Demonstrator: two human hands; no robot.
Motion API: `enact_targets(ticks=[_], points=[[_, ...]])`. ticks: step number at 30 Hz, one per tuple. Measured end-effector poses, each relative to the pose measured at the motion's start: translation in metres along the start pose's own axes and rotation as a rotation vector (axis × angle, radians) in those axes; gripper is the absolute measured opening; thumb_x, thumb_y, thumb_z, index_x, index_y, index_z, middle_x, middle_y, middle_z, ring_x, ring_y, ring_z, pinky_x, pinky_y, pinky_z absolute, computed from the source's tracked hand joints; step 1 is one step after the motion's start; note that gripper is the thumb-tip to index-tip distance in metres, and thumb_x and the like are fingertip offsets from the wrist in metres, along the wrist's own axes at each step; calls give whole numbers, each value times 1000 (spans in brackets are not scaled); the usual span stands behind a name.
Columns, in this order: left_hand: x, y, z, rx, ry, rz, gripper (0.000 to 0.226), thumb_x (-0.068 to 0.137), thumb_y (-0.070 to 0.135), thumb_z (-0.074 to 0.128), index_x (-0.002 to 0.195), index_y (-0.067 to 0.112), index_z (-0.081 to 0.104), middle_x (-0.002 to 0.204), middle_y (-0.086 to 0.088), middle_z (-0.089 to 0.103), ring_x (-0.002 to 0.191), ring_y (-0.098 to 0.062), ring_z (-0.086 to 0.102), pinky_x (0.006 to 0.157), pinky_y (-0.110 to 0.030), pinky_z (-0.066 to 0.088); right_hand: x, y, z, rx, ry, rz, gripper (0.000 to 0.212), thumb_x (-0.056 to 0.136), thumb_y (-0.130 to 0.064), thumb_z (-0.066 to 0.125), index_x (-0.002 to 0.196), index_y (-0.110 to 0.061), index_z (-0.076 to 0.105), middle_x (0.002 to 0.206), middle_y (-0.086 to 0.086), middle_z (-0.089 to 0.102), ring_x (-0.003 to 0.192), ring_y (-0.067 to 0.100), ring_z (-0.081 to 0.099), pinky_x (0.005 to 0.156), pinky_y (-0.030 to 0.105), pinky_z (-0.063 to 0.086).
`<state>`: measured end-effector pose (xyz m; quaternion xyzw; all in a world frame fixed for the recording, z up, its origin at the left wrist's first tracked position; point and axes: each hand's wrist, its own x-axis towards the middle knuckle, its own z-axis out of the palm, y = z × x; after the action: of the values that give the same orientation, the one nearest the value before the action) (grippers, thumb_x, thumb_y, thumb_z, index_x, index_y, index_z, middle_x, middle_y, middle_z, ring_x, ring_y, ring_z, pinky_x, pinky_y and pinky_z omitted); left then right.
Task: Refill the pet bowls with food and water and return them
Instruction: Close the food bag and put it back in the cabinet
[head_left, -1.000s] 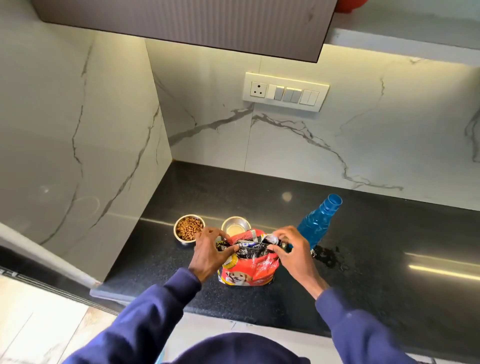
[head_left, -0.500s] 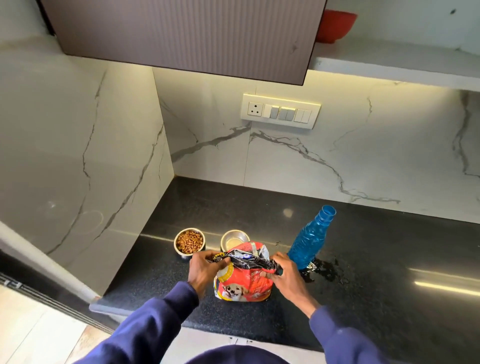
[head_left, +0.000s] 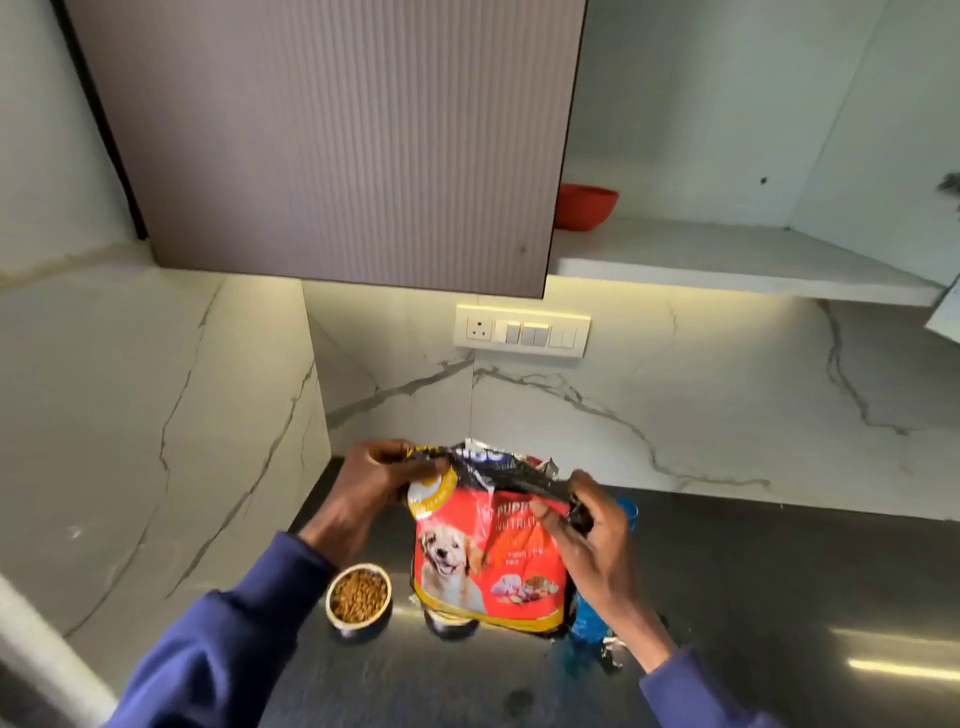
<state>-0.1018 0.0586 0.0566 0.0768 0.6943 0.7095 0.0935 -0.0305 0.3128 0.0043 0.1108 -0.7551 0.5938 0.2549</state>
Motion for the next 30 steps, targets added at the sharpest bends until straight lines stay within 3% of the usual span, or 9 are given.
enact_targets(ticks=[3, 6, 10, 13, 16, 19, 24, 27, 30], points=[[15, 60, 12, -31, 1, 146, 34, 65, 32, 93, 83, 7, 81, 82, -10, 79, 71, -18, 73, 63, -24, 57, 44, -51, -15, 13, 88, -120, 35, 88, -53, 72, 84, -20, 61, 80, -1, 66, 74, 23, 67, 63, 37, 56], [27, 112, 28, -126, -11, 275, 43, 66, 39, 91, 88, 3, 81, 87, -9, 77, 77, -18, 71, 69, -26, 59, 82, -94, -33, -11, 147, -231, 24, 88, -43, 72, 73, -35, 55, 66, -12, 58, 62, 1, 55, 57, 19, 45], [44, 164, 54, -305, -9, 366, 28, 90, 38, 70, 82, 15, 84, 90, -9, 74, 77, -19, 66, 73, -33, 56, 122, -137, -63, -18, 262, -323, 43, 88, -46, 72, 67, -18, 47, 60, 2, 52, 57, 8, 53, 54, 23, 44], [55, 186, 73, -298, -18, 508, 31, 102, 31, 57, 96, 15, 83, 88, -5, 73, 75, -15, 66, 71, -30, 56, 148, -166, -92, -25, 353, -372, 49, 91, -42, 74, 63, -15, 44, 55, -5, 46, 54, 7, 46, 52, 22, 40], [68, 189, 78, 257, 269, 941, 20, 97, 23, 69, 116, 21, 76, 115, 4, 74, 103, -11, 69, 89, -35, 56, 171, -190, -125, -61, 454, -403, 47, 92, -37, 75, 59, -19, 47, 53, -12, 46, 52, 4, 43, 51, 20, 38], [84, 188, 73, 803, 447, 1240, 66, 86, 26, 81, 146, 19, 56, 154, 1, 50, 139, -22, 48, 110, -39, 46, 195, -209, -164, -155, 548, -460, 50, 89, -46, 75, 59, -14, 52, 53, -4, 51, 51, 7, 46, 48, 23, 38], [104, 183, 78, 1167, 521, 1235, 107, 79, 31, 86, 163, 14, 23, 174, -10, 8, 160, -33, 10, 124, -58, 28, 244, -223, -217, -420, 684, -494, 59, 89, -54, 73, 61, -5, 54, 53, 7, 57, 47, 9, 49, 46, 26, 37], [111, 178, 78, 1217, 538, 1241, 112, 78, 38, 84, 164, 14, 18, 174, -11, 2, 161, -34, 5, 124, -61, 26, 275, -208, -233, -588, 763, -482, 47, 93, -44, 71, 61, -13, 55, 58, 4, 56, 52, 19, 53, 52, 28, 34], [112, 177, 77, 1242, 569, 1229, 110, 79, 44, 81, 165, 17, 17, 174, -10, 3, 161, -34, 5, 124, -60, 27, 303, -177, -234, -756, 829, -377, 41, 93, -36, 70, 74, 0, 66, 75, 20, 65, 73, 37, 61, 62, 36, 40]])
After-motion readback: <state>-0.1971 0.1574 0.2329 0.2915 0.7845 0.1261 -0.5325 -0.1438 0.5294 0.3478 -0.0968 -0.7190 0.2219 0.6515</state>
